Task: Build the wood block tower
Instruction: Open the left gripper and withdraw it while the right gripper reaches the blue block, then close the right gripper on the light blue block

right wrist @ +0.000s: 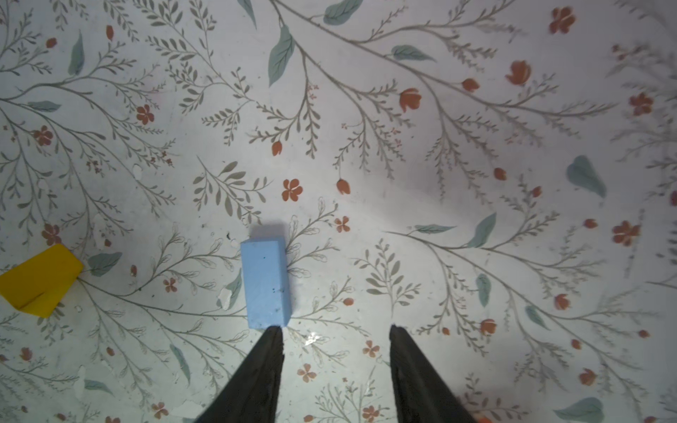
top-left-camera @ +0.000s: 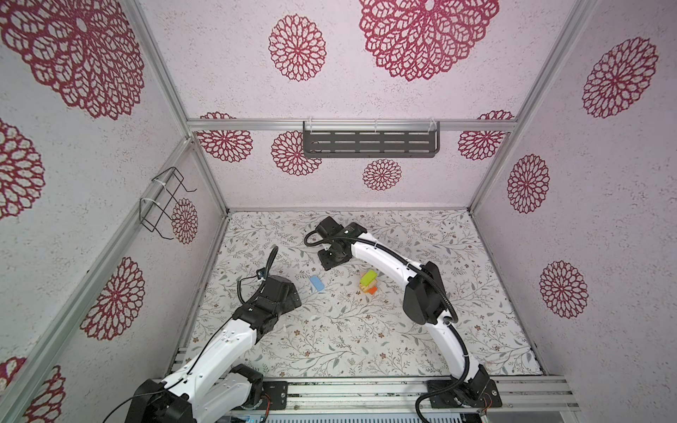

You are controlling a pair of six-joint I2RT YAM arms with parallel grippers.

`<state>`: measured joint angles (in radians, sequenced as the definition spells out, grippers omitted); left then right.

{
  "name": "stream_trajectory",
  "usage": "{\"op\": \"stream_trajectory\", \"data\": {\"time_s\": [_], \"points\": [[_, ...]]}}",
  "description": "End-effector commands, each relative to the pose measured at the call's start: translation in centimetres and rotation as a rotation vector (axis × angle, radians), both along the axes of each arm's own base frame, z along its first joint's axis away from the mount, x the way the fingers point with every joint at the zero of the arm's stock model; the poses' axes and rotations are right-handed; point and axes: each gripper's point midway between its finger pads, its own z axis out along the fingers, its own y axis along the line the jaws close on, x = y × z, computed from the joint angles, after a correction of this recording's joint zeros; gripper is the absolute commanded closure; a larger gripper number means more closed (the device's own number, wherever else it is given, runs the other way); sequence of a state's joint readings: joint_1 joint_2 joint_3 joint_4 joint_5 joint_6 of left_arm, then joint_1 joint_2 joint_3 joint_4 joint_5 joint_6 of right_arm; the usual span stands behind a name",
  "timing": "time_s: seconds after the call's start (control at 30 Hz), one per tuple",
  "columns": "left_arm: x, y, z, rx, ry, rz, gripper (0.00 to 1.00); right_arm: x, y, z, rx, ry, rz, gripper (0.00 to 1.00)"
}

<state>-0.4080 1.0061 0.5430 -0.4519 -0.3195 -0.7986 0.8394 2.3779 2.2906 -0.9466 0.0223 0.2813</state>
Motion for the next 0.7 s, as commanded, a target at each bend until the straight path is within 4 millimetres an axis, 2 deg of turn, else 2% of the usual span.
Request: {"op": "stream_trajectory", "data": {"time_s": [0.0,0.17,0.27,0.67], "points": [[0.6,0.3,0.9,-0.031,-0.047,0.027,0.03,-0.9,1.3,-0.1,0.024,0.022,0.021,0.53],[0.7,0.2,0.7,-0.051,-0.04,0.023,0.03,-1.9,2.6,-1.6,0.02,0.041,0.046,0.55],[0.8,0.1,0.5,-0.059,-0.034,0.018,0.03,-2.5,3.2,-2.4,0.02,0.055,0.06,0.51],[0.9,0.0,-0.1,-0.066,-0.015,0.013,0.03,-3.3,3.9,-4.5,-0.027,0.044,0.079,0.51]]}}
